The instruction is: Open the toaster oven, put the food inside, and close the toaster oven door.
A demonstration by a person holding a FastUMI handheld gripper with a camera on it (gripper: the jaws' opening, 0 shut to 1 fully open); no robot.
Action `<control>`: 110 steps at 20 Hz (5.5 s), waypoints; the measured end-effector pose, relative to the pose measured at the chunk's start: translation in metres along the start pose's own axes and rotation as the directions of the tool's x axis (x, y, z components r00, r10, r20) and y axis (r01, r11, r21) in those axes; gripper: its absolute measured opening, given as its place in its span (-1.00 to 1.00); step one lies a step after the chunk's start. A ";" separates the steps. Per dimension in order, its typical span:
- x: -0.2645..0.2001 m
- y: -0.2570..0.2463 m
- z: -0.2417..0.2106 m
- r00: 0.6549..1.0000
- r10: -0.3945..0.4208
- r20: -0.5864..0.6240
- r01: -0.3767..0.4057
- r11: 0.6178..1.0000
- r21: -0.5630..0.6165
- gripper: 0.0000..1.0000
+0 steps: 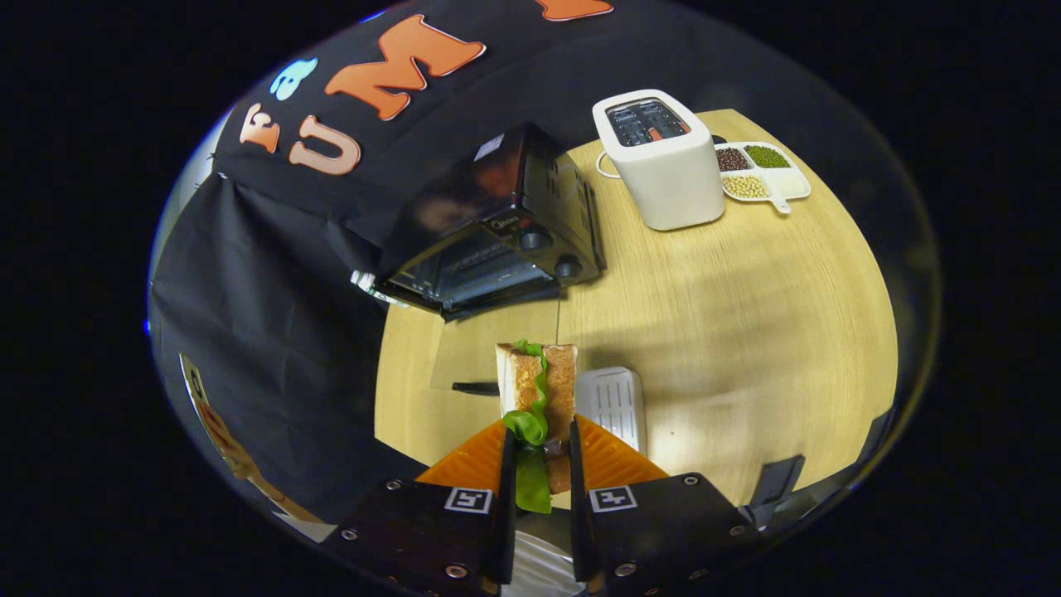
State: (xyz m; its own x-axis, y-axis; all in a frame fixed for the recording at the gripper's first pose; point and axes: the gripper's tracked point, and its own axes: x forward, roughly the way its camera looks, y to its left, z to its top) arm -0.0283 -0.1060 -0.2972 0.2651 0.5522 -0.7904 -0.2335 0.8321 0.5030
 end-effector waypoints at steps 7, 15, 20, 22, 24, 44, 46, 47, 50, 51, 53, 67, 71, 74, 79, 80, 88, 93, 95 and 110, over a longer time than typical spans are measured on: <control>0.042 0.055 0.026 0.983 0.055 0.173 -0.079 0.987 0.139 -0.44; 0.124 0.075 0.047 0.940 0.053 0.338 -0.186 0.909 0.372 -0.44; 0.176 0.067 0.072 0.884 -0.027 0.467 -0.248 0.819 0.518 -0.44; 0.192 0.068 0.083 0.854 -0.041 0.518 -0.314 0.753 0.578 -0.44; 0.211 0.068 0.087 0.841 -0.091 0.533 -0.311 0.725 0.614 -0.44; 0.265 0.105 0.082 0.851 -0.240 0.468 -0.212 0.657 0.723 0.85; 0.253 0.104 0.071 0.851 -0.262 0.455 -0.170 0.683 0.711 0.95; 0.243 0.104 0.066 0.850 -0.264 0.456 -0.152 0.705 0.692 0.97; 0.212 0.112 0.048 0.854 -0.258 0.452 -0.073 0.800 0.595 0.97; 0.205 0.111 0.039 0.859 -0.267 0.436 -0.023 0.832 0.554 0.96; 0.189 0.111 0.023 0.863 -0.285 0.416 0.078 0.890 0.449 0.96; 0.189 0.077 -0.086 0.833 -0.468 0.296 0.538 0.810 -0.234 0.98; 0.217 0.061 -0.111 0.830 -0.515 0.214 0.557 0.782 -0.278 0.99; 0.230 0.054 -0.111 0.826 -0.526 0.204 0.563 0.789 -0.247 1.00; 0.246 0.053 -0.098 0.824 -0.520 0.225 0.565 0.785 -0.253 1.00; 0.246 0.052 -0.098 0.822 -0.522 0.226 0.567 0.784 -0.253 0.99; 0.222 0.071 -0.085 0.825 -0.496 0.271 0.558 0.792 -0.249 1.00; 0.196 0.098 -0.054 0.819 -0.470 0.330 0.550 0.806 -0.217 1.00; 0.189 0.106 -0.037 0.809 -0.458 0.369 0.551 0.809 -0.206 1.00; 0.180 0.137 0.088 0.736 -0.382 0.560 0.547 0.822 -0.158 1.00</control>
State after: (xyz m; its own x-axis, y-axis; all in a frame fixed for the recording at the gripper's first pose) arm 0.0698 0.1118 -0.3394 0.8076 0.1175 -0.5779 -0.1952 0.9780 -0.0741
